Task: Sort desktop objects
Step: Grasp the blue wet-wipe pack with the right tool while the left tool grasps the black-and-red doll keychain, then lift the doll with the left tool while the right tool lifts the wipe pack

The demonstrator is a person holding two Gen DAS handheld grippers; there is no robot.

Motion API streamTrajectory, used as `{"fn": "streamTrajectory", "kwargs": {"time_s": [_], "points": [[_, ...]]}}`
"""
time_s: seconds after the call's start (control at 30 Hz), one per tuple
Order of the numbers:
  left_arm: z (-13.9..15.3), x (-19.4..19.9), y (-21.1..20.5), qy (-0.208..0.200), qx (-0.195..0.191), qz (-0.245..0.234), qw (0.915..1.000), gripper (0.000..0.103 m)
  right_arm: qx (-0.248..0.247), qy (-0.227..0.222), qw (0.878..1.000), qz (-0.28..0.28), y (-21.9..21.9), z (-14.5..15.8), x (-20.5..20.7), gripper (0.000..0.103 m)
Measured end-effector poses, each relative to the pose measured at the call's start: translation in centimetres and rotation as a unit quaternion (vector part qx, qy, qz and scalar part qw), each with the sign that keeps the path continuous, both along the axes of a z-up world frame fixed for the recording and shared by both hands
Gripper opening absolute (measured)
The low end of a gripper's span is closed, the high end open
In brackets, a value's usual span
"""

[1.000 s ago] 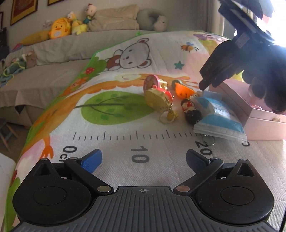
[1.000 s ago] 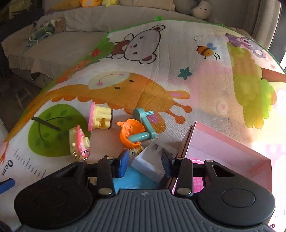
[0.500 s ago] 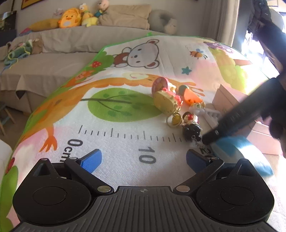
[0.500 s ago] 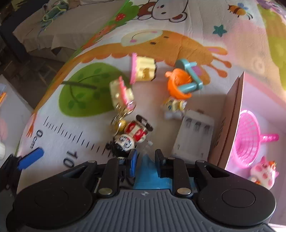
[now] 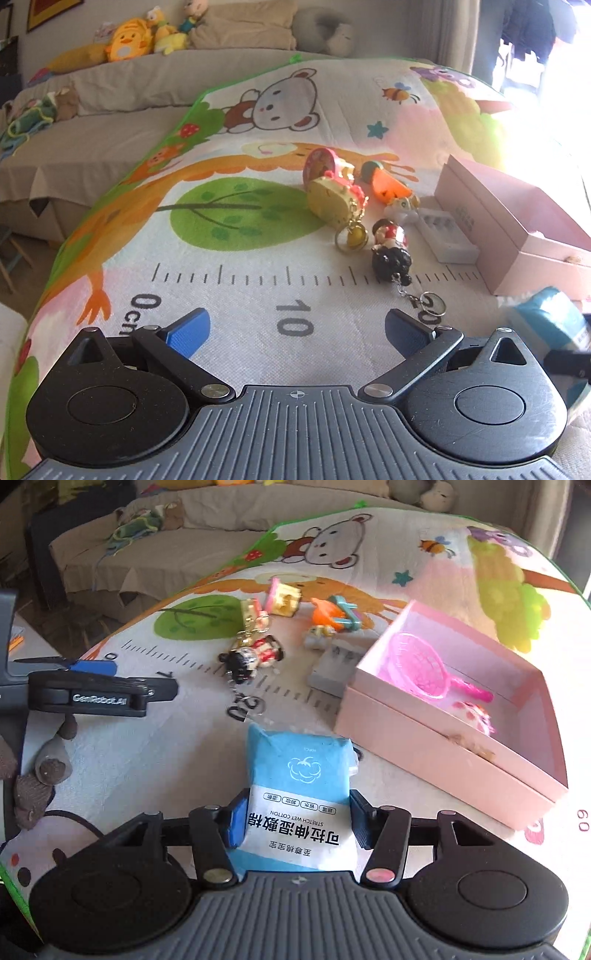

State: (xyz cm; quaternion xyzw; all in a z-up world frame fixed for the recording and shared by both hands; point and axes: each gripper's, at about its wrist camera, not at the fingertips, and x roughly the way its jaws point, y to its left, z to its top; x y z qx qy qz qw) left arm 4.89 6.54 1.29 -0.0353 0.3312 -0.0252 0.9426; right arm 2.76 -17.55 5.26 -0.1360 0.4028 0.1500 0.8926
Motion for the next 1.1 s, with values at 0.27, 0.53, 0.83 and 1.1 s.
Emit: {"fn": "streamTrajectory", "kwargs": {"time_s": [0.27, 0.53, 0.83, 1.1], "points": [[1.1, 4.1, -5.0, 0.002, 0.040, -0.051, 0.9979, 0.095, 0.069, -0.028, 0.992, -0.105, -7.7, -0.4, -2.1, 0.085], [-0.2, 7.3, -7.6, 0.026, 0.065, -0.055, 0.9960, 0.045, 0.142, -0.042, 0.983, -0.110, -9.8, -1.6, -5.3, 0.103], [0.6, 0.4, -5.8, 0.027, 0.034, -0.133, 0.9901, 0.036, 0.164, -0.028, 0.979, -0.116, -9.3, -3.3, -6.1, 0.103], [0.2, -4.6, -3.5, 0.015, 0.083, -0.115, 0.9897, 0.057, 0.119, -0.022, 0.986, -0.111, -7.2, -3.6, -6.1, 0.103]]}}
